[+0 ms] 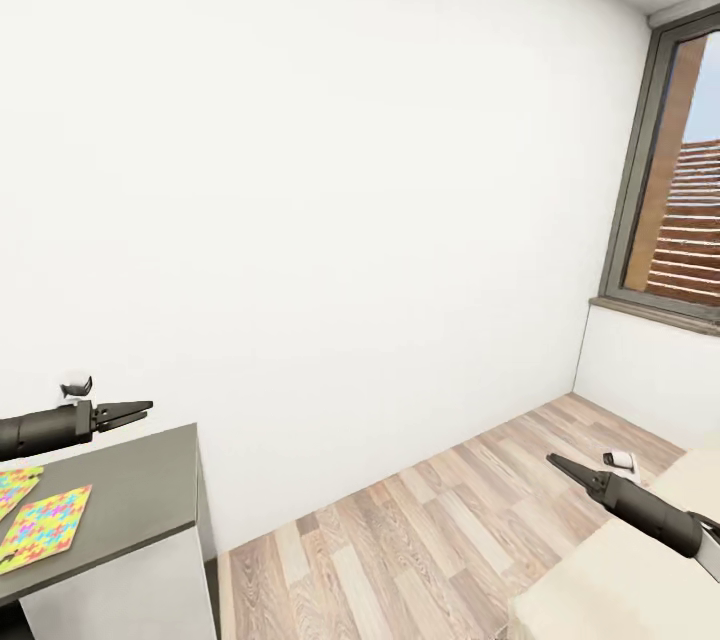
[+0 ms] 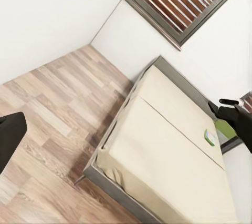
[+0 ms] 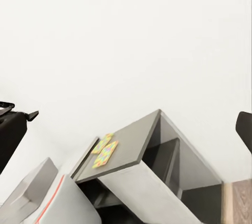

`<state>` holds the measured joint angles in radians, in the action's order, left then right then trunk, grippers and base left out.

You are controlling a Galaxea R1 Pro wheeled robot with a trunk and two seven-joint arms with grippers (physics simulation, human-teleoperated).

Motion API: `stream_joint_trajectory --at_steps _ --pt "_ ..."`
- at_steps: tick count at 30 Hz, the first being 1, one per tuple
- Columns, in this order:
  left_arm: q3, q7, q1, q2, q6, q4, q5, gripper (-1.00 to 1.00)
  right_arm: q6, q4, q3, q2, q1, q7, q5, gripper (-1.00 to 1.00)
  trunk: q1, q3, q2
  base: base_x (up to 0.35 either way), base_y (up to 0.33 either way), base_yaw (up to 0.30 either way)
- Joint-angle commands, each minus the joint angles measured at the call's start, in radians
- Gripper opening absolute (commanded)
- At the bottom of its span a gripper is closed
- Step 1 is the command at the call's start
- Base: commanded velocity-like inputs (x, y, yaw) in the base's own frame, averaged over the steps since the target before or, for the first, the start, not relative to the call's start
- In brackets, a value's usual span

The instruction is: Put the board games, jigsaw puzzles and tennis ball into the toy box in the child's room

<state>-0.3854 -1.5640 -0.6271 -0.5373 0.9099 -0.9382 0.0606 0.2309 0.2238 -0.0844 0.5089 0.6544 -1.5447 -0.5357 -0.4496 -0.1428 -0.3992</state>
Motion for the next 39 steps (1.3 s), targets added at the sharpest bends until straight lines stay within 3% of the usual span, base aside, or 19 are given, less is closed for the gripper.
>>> stream_joint_trajectory --at_steps 1,18,39 --pt "-0.001 -0.007 0.000 0.000 0.010 -0.001 0.007 1.00 0.011 -0.001 -0.003 0.000 0.001 -0.003 -0.001 1.00 0.000 0.000 -0.001 0.000 0.000 -0.276" --pt "0.000 -0.007 0.001 0.004 0.010 -0.001 0.007 1.00 0.013 -0.055 -0.034 0.002 0.001 -0.002 -0.010 1.00 0.000 0.003 -0.001 0.000 0.000 -0.267" --pt "0.000 -0.007 0.001 0.013 0.010 -0.001 0.007 1.00 0.016 -0.060 -0.039 0.002 0.001 0.003 -0.010 1.00 0.000 0.022 -0.001 0.000 0.000 -0.246"
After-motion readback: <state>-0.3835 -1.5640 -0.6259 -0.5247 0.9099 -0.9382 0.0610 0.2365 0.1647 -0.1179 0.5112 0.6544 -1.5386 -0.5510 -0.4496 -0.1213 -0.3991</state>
